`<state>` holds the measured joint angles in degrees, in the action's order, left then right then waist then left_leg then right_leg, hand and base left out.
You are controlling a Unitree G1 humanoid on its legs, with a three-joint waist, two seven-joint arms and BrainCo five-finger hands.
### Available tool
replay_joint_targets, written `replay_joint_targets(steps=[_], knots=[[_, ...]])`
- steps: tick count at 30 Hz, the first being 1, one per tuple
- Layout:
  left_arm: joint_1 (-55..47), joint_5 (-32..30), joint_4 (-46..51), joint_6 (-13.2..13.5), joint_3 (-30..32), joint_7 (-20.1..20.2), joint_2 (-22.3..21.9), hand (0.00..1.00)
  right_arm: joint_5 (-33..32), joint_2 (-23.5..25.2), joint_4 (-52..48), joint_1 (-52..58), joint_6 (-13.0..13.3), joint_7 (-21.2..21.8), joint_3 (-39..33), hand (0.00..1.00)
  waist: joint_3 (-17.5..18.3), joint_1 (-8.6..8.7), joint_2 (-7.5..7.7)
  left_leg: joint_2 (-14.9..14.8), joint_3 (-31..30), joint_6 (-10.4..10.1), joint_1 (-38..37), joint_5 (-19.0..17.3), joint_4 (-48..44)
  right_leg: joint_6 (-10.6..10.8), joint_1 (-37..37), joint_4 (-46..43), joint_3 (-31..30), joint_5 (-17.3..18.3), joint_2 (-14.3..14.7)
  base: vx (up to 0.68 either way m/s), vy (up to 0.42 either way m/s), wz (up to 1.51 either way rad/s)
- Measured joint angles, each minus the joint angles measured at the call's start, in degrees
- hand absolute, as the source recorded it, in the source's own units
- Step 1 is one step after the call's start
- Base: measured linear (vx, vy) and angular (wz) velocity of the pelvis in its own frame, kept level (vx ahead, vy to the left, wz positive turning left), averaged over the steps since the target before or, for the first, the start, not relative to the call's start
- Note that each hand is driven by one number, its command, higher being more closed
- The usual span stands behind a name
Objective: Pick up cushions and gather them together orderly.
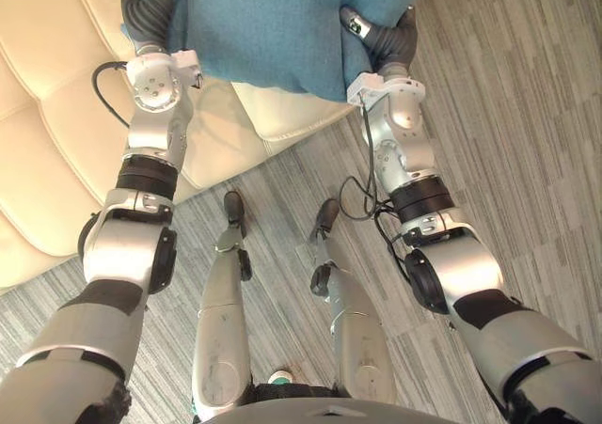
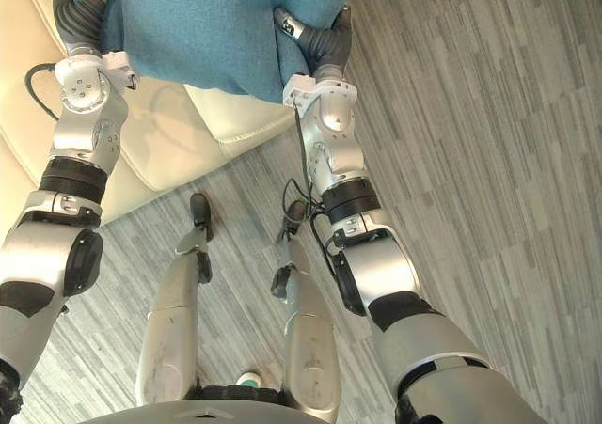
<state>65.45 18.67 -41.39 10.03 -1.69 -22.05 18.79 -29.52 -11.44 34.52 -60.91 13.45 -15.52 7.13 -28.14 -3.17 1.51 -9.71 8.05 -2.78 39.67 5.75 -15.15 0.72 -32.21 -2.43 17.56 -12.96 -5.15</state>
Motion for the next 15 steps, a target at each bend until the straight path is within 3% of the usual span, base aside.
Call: replay_joint_targets(steps=[5, 15], knots=[[-6.0, 0.3, 8.7, 0.3, -0.9, -1.0, -0.4, 1.0, -0.4, 0.1, -2.1, 5.1, 0.1, 0.0, 2.2, 1.0, 0.0, -0.23, -0.01, 0.3, -0.2, -0.4, -4.0, -0.2, 0.8, 0.3, 3.4, -0.2, -1.3, 1.1, 0.1, 0.04, -0.029, 0.0], [-25.1, 0.0, 26.9, 0.8, -3.4, -1.7, -4.6, 1.0, 0.5, 2.1, -17.7, 24.2, 0.2, 0.2, 3.9, 1.0, 0.0, 0.18, -0.24, 1.7, -3.9, -1.7, -16.5, 0.1, 4.8, 0.5, 11.8, -10.3, 0.4, 10.5, -1.2, 0.05, -0.052, 0.22]])
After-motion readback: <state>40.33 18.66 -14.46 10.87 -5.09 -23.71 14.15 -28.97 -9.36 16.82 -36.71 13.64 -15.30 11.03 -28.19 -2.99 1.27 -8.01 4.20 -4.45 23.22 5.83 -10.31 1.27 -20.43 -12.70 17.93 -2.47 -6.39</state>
